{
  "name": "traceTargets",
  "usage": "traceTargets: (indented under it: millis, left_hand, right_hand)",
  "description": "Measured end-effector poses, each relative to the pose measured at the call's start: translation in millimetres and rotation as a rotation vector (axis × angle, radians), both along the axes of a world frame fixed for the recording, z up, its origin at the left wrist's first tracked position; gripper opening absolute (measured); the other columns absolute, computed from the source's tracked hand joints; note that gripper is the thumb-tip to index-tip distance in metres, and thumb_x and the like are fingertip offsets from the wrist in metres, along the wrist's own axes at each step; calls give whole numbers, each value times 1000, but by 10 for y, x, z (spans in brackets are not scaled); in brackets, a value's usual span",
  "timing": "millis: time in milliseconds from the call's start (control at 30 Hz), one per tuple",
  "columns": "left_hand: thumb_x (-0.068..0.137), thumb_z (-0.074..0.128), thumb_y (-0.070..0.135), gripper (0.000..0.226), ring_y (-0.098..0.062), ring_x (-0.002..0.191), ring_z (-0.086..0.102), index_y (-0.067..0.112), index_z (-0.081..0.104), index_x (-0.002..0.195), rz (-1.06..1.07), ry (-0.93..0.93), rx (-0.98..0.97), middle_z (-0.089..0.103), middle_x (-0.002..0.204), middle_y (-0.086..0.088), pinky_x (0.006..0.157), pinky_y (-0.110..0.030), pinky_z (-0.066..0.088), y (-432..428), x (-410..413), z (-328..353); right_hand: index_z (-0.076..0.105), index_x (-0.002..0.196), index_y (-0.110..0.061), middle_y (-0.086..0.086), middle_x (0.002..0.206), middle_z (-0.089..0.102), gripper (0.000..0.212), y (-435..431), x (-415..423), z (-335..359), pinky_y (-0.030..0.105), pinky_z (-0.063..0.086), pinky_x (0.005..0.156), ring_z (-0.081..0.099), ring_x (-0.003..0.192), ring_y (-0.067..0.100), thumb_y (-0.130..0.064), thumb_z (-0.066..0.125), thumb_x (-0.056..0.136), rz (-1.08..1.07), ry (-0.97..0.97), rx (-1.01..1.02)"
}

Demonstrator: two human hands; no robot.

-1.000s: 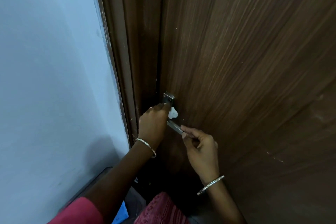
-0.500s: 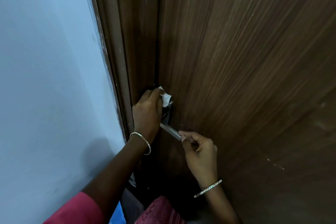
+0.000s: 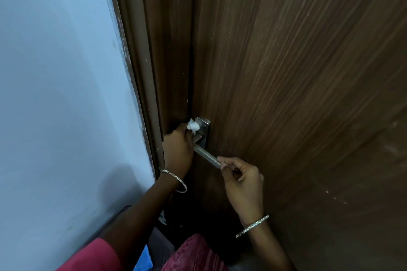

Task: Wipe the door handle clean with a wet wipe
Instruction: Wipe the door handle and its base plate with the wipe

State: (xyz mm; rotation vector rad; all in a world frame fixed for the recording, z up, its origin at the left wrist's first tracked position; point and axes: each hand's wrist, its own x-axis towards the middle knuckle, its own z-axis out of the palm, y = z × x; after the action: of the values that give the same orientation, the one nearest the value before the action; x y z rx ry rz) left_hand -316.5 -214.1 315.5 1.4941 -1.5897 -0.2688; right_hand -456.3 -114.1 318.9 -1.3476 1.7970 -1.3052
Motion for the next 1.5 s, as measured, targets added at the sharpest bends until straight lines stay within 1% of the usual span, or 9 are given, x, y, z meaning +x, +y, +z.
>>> traceTargets:
  millis: [200, 367, 467, 667, 800, 967, 1200, 1300, 1500]
  left_hand:
    - [100, 48, 22, 29, -18, 59, 59, 8, 69, 86, -13, 349, 211, 65, 70, -4, 55, -26, 39, 27, -37, -238]
    - [79, 57, 64, 46, -25, 92, 69, 23, 75, 92, -26, 852, 477, 75, 93, -3, 89, -47, 55, 14, -37, -339]
    - [74, 71, 53, 48, -31, 95, 70, 15, 70, 102, -3, 1140, 634, 73, 102, -13, 89, -47, 56, -16, -50, -334]
    - [75, 82, 28, 44, -21, 92, 69, 9, 65, 111, 96, 1522, 780, 72, 105, -9, 59, -28, 56, -102, -87, -283]
    - [90, 66, 16, 7, -14, 81, 64, 11, 65, 94, 129, 1588, 808, 66, 104, -8, 55, -24, 53, -119, -154, -351]
    - [95, 50, -4, 31, -13, 93, 62, -3, 58, 125, 109, 1595, 648, 64, 97, -8, 60, -16, 53, 25, -267, -448]
    - [85, 61, -10, 13, -21, 83, 69, -3, 66, 95, 82, 1656, 581, 71, 92, -15, 82, -36, 57, 242, -486, -446]
    - [85, 63, -9, 15, -18, 78, 72, -5, 65, 99, 55, 1653, 544, 71, 93, -17, 68, -29, 60, 227, -414, -458]
    - [90, 59, -6, 14, -20, 83, 67, 1, 65, 99, 135, 1725, 493, 68, 95, -13, 72, -23, 60, 49, -239, -443]
  right_hand:
    - [79, 96, -32, -17, 84, 76, 22, 20, 16, -1, 8, 51, 74, 70, 82, -4, -13, 68, 90, 2, -27, 8]
    - [79, 97, -30, -16, 85, 77, 22, 27, 32, -8, 11, 53, 74, 70, 80, -2, -12, 69, 89, -13, -20, -9]
    - [79, 98, -29, -15, 88, 77, 23, 39, 34, -5, 9, 52, 73, 69, 82, -3, -11, 68, 90, -9, -26, -10]
    - [80, 98, -27, -14, 82, 75, 23, 41, 48, -16, 6, 48, 68, 68, 78, -2, -10, 68, 89, -27, -33, -25]
    - [80, 97, -25, -12, 77, 74, 21, 44, 46, -11, 5, 46, 64, 67, 73, -1, -9, 69, 90, -24, -65, -27]
    - [80, 97, -25, -12, 79, 76, 20, 40, 43, -14, 3, 46, 66, 69, 76, -2, -10, 68, 89, -26, -69, -24]
    - [80, 97, -25, -12, 80, 77, 21, 28, 44, -52, 10, 51, 70, 71, 78, 1, -9, 68, 89, -39, -65, -34]
    - [80, 96, -26, -13, 80, 77, 22, 31, 41, -49, 9, 50, 70, 70, 79, 0, -10, 68, 89, -35, -65, -38]
    - [80, 98, -25, -14, 82, 77, 21, 43, 48, -50, 4, 46, 67, 70, 78, -2, -10, 69, 89, -33, -75, -33]
